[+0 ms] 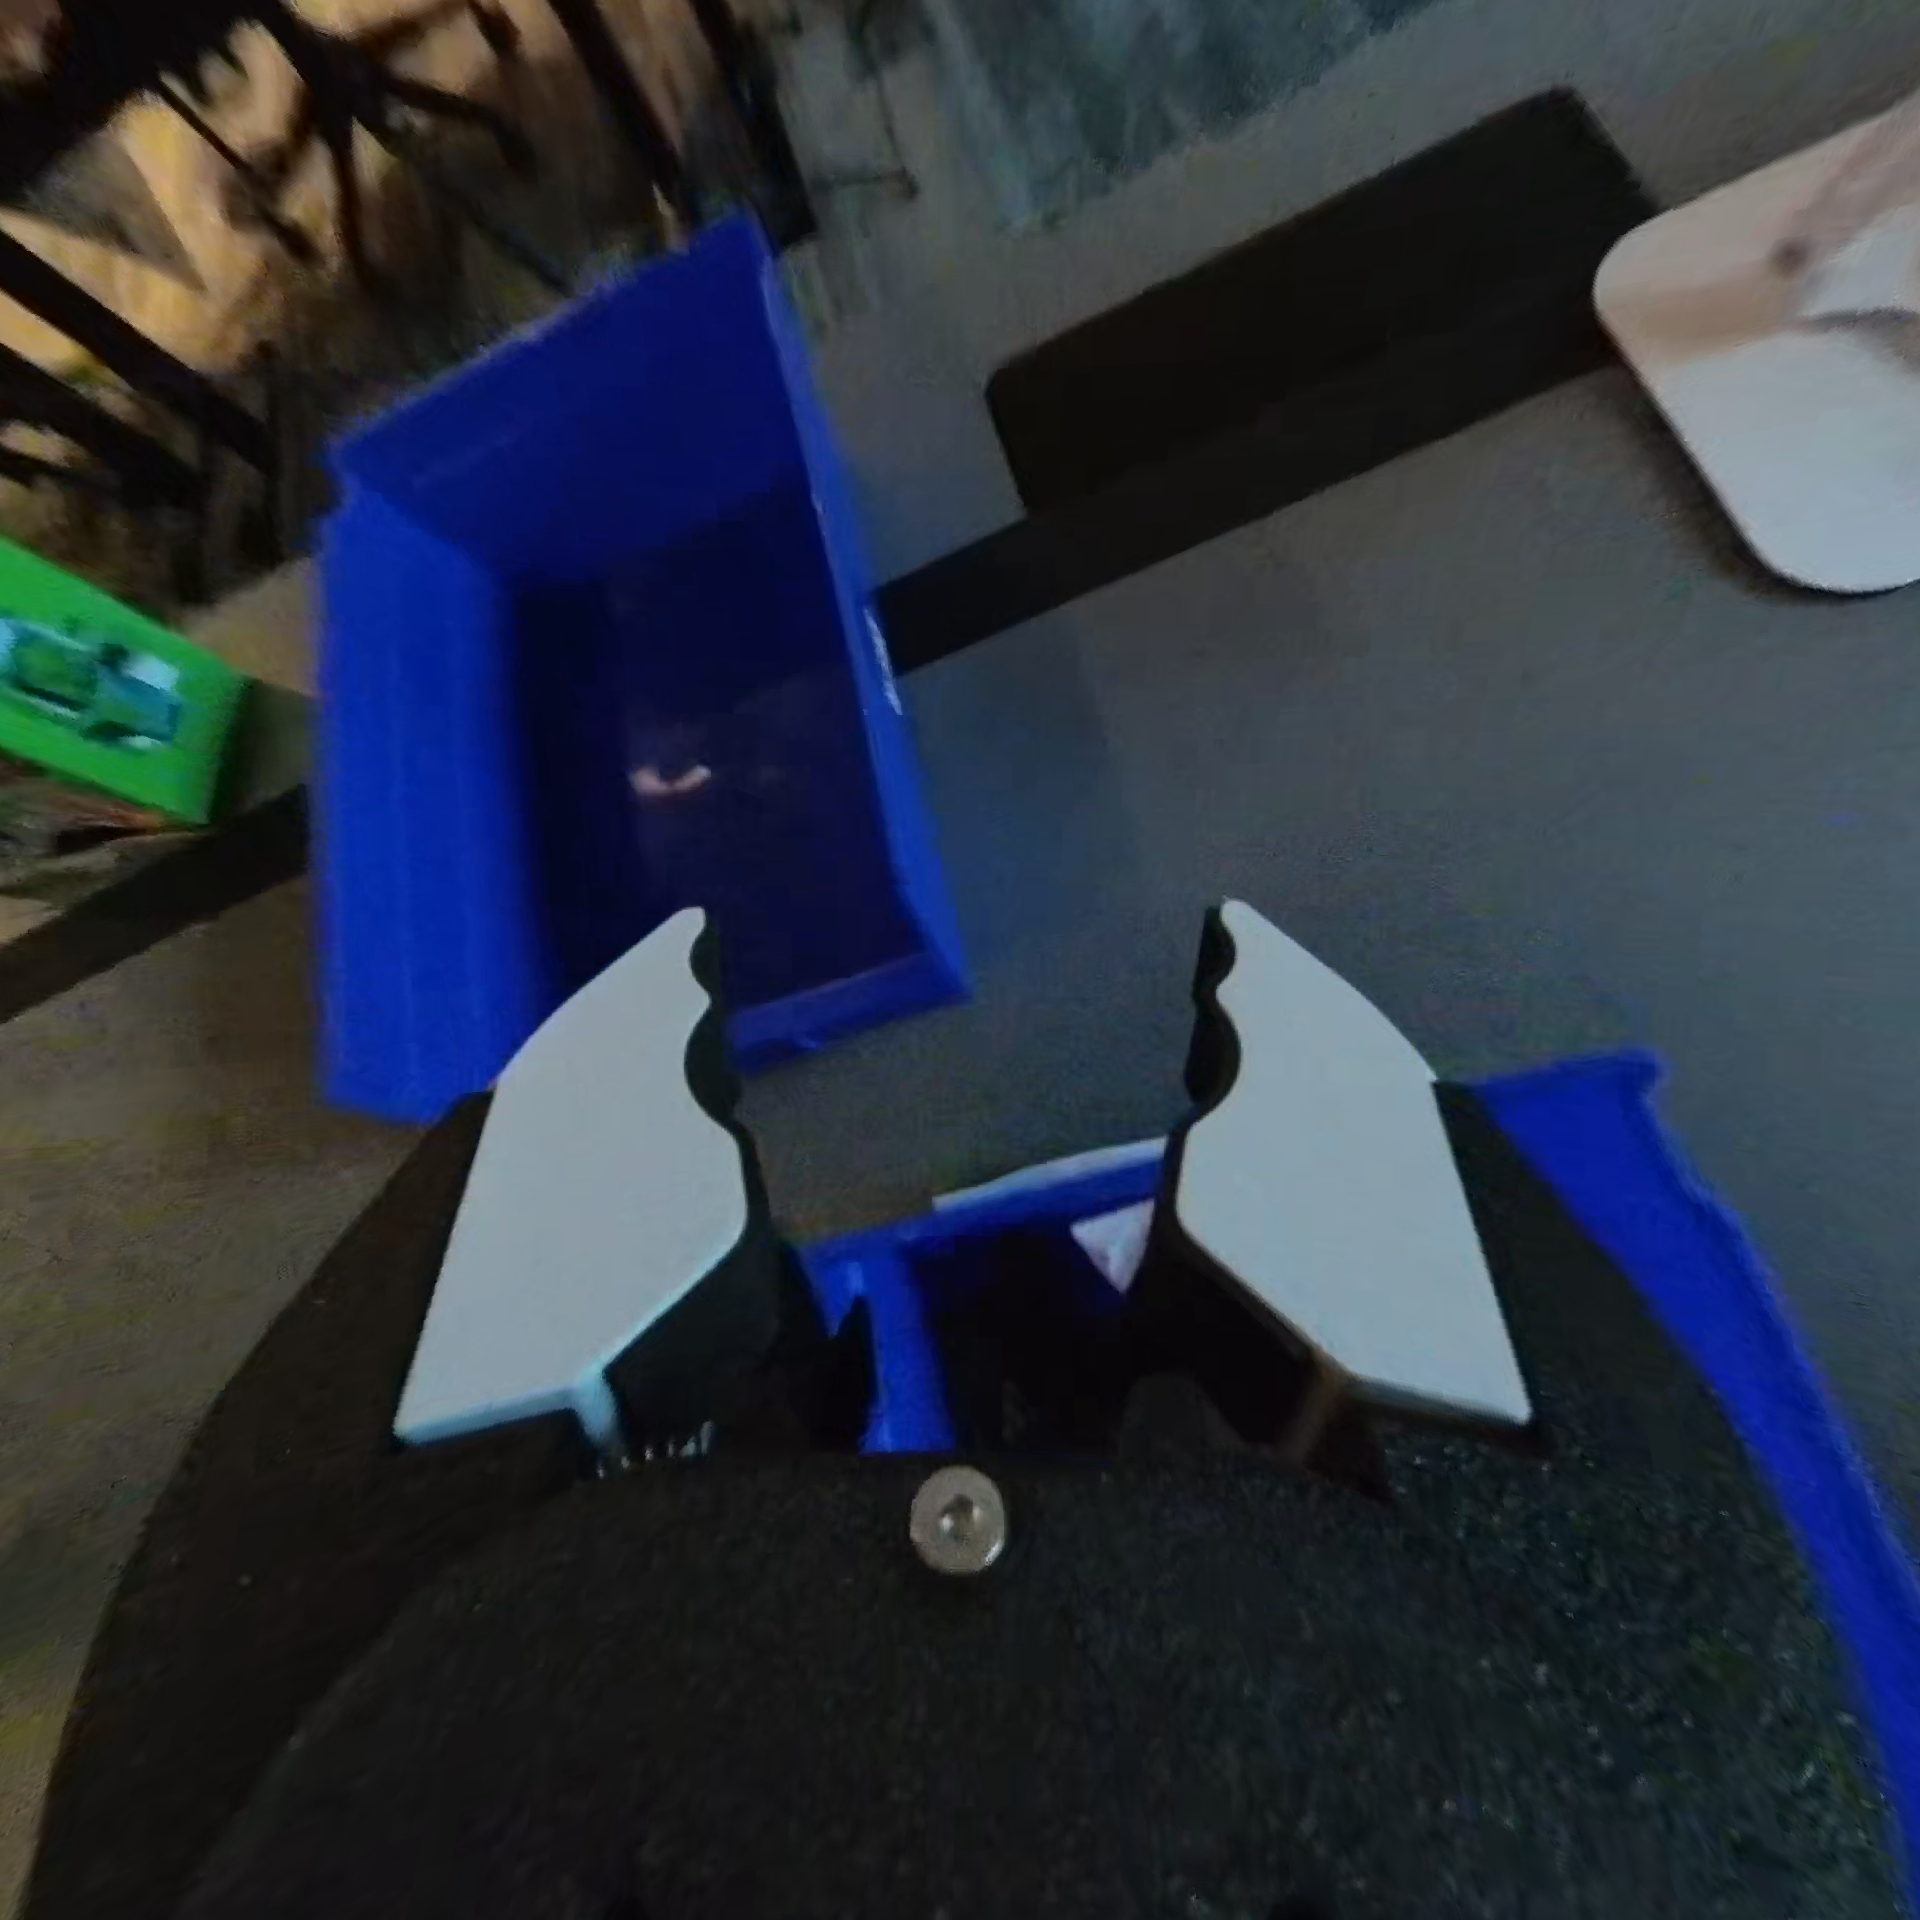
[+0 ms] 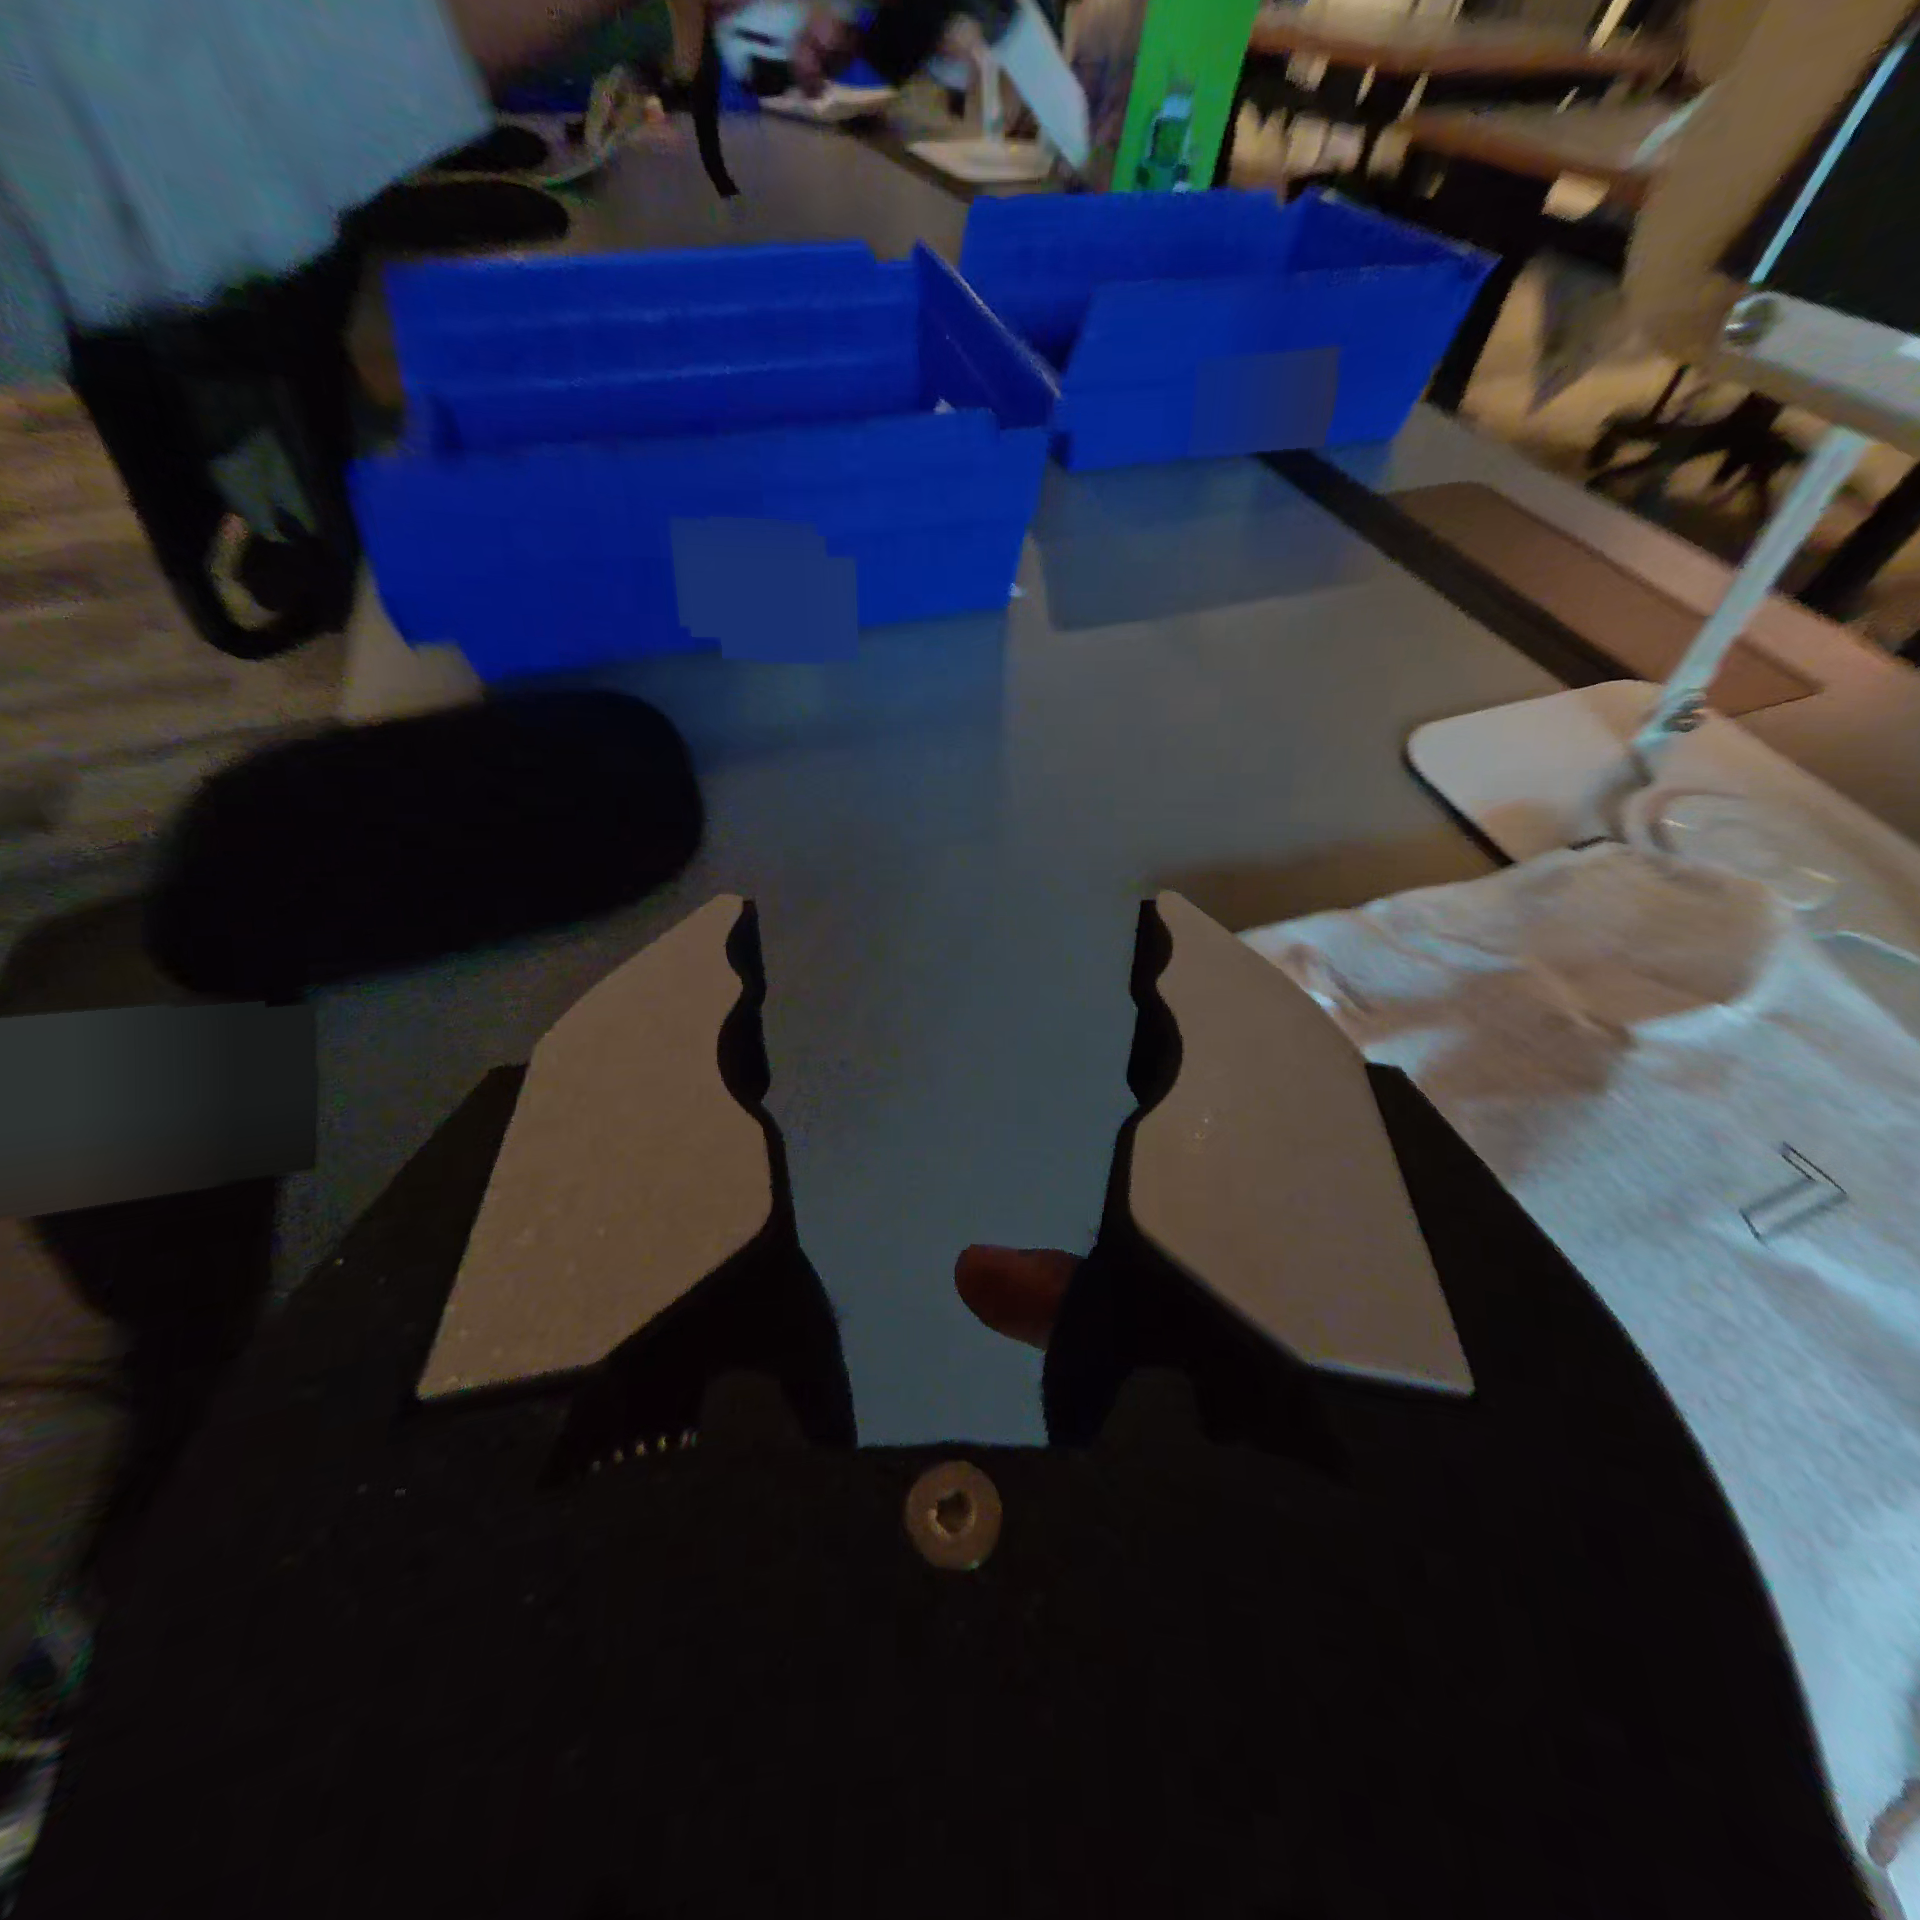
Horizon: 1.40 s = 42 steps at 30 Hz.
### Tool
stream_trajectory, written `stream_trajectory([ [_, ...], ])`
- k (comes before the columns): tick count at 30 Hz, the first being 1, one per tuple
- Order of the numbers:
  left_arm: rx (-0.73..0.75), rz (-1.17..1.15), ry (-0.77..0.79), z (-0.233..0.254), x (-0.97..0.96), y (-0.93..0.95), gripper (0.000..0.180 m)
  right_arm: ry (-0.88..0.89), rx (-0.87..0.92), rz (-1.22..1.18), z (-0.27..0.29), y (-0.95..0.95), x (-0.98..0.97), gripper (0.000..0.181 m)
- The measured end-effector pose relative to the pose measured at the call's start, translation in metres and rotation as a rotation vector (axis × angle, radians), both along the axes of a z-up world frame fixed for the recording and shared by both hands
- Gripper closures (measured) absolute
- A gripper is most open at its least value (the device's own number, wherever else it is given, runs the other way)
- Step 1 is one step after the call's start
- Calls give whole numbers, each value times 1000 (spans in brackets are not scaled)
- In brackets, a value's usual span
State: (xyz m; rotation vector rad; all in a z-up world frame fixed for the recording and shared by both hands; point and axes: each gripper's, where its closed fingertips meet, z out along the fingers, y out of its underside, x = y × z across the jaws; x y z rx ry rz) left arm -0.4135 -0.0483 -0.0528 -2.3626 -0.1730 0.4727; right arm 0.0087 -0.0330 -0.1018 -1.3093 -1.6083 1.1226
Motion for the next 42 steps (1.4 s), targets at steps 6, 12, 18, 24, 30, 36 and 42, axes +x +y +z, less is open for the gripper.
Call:
stream_trajectory([
  [6, -207, 78, -66, -50, -41, 39, 104, 104, 56, -3, -31, 10, 5, 117],
  [12, -350, 151, -98, -92, -66, 43, 116, 140, 54, -11, -37, 18, 4, 121],
  [18, -311, 183, -103, -106, -70, 56, 176, 156, 125, 3, -42, 15, 6, 123],
  [24, -318, 170, -103, -106, -53, 73, 176, 161, 128, 1, -43, 16, 7, 124],
  [30, -289, 130, -125, -107, -21, 96, 177, 163, 133, -8, -43, 18, 8, 126],
  [36, -277, 151, -110, -108, 9, 113, 177, 162, 171, -4, -43, 15, 9, 127],
  [42, -270, 126, -125, -105, 35, 125, 176, 181, 201, -10, -41, 15, 11, 129],
])
